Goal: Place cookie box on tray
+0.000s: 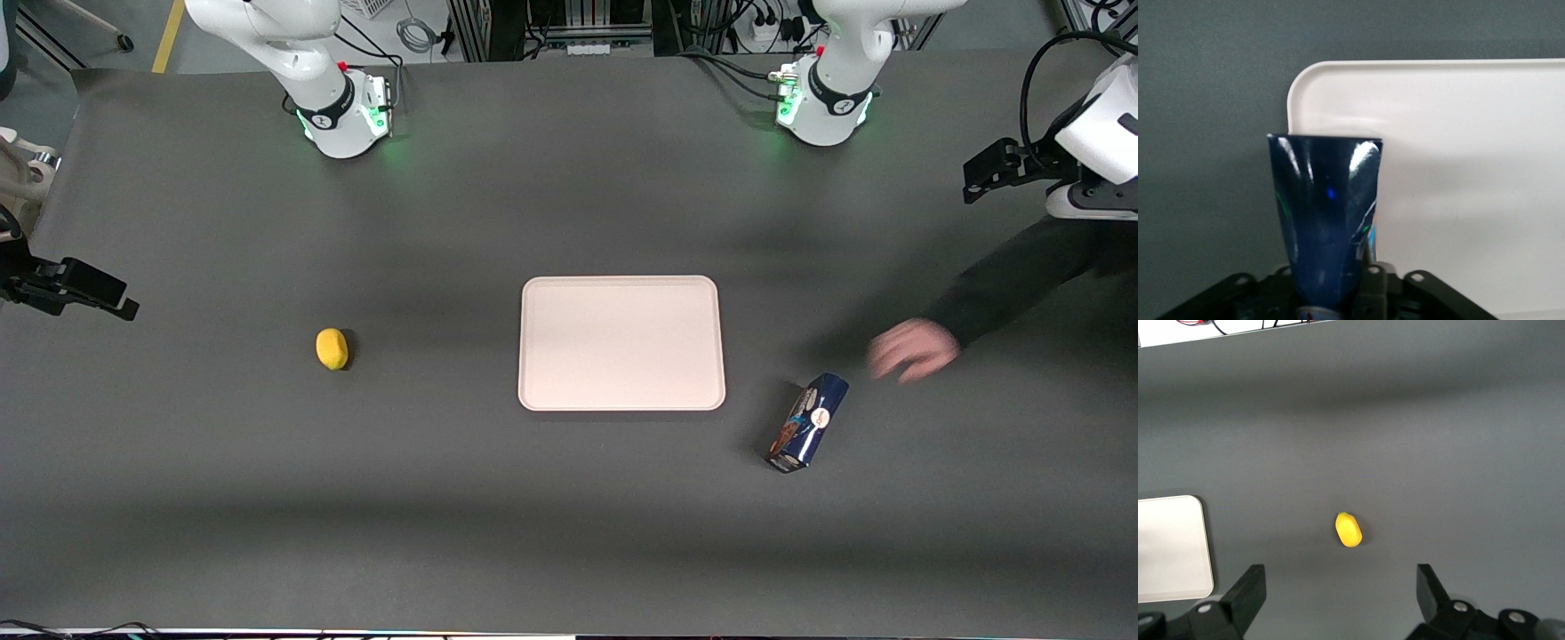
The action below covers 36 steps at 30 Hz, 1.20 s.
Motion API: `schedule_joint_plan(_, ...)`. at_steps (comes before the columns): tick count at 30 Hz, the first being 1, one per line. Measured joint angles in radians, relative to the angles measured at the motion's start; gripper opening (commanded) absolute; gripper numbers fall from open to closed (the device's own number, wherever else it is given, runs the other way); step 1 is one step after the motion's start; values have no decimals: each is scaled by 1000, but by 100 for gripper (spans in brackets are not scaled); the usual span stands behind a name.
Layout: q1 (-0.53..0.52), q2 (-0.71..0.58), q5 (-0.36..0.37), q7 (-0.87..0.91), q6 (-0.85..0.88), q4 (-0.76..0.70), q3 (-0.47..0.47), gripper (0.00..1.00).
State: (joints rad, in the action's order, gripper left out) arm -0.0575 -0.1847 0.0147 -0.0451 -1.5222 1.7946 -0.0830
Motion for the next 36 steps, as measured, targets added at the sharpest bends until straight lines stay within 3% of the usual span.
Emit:
schedule_joint_plan(13,1,2,0,-2,4,-36,-1,100)
schedule_joint_plan(23,5,56,0,-5,127,-281,-37,100)
schedule_joint_plan(30,8,169,-22,-5,131,-348,-94,100)
schedule_joint_plan(36,12,352,-34,-4,7,-350,-166,100)
